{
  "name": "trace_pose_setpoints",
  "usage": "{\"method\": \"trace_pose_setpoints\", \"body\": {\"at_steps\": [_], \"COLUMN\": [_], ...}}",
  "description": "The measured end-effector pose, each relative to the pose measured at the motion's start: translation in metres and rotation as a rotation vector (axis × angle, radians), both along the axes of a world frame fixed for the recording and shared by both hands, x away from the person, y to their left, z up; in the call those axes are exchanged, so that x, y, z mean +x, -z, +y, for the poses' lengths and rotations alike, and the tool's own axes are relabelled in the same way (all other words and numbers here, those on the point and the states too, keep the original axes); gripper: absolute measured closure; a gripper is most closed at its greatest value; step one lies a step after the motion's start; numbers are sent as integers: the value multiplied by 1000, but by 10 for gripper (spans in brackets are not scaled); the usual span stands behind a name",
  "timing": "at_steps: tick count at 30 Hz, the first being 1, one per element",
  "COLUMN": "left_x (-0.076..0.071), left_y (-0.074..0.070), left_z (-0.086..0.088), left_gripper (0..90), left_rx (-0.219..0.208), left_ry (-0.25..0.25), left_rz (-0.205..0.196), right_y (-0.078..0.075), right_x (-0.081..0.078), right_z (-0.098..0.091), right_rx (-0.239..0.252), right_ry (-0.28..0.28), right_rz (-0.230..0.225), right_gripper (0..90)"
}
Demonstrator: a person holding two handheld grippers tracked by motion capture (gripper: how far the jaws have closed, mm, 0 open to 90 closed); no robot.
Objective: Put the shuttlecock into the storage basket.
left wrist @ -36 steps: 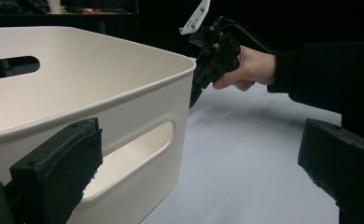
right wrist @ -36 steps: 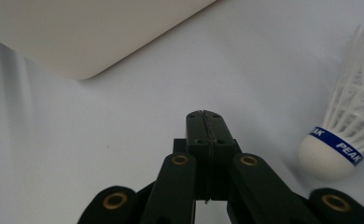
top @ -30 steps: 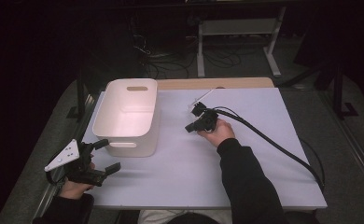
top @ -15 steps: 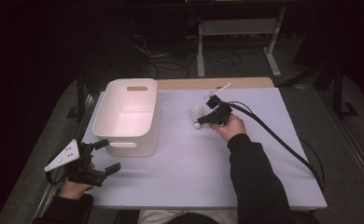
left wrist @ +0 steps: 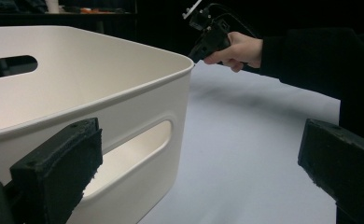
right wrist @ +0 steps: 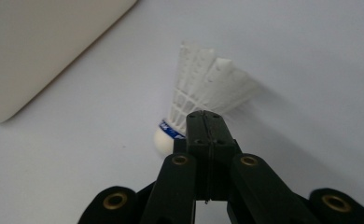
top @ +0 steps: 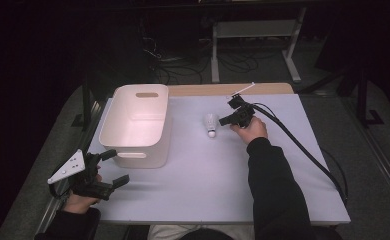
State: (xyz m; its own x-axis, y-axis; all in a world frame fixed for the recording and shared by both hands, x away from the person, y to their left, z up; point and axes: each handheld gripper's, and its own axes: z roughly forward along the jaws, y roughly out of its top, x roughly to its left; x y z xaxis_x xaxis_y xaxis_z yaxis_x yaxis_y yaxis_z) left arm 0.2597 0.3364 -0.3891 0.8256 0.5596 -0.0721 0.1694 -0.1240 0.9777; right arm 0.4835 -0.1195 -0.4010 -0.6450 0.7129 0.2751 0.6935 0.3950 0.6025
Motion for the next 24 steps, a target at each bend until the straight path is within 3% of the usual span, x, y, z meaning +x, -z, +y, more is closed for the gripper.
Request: {"method": "trace_pose_setpoints", "body": {"at_steps": [9, 24], "left_x": [-1, -1], "left_y": [0, 0], "left_z": [0, 1], "left_gripper": [0, 0], "left_rx": [-2, 0], "left_ry": [-3, -2], "left_rz": [-1, 1], "right_y": [4, 25], "right_x": [12, 25], "right_z": [-6, -4], "right_rx": [25, 21], "right_ry": [51, 56], "right_rz": [11, 51], "right_gripper": [892, 892]}}
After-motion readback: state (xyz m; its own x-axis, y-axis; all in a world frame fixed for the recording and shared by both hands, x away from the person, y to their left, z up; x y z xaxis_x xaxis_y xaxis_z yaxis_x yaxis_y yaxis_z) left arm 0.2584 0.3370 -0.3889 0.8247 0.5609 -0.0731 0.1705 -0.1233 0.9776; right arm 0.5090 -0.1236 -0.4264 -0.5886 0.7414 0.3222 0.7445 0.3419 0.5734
